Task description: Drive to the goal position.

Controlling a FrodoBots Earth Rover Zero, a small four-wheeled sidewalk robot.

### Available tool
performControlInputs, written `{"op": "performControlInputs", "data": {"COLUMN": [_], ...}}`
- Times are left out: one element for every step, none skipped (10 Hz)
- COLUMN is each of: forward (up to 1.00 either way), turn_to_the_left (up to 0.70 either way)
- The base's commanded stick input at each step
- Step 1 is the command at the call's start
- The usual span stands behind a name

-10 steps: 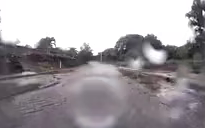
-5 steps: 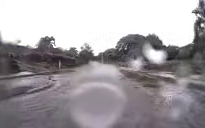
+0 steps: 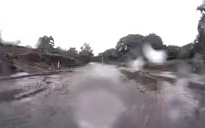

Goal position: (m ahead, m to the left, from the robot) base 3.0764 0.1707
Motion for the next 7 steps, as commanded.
{"op": "performControlInputs", "data": {"forward": [0.85,0.85,0.85,0.85,0.85,0.85,0.85], "turn_to_the_left": [0.00,0.00,0.00,0.00,0.00,0.00,0.00]}}
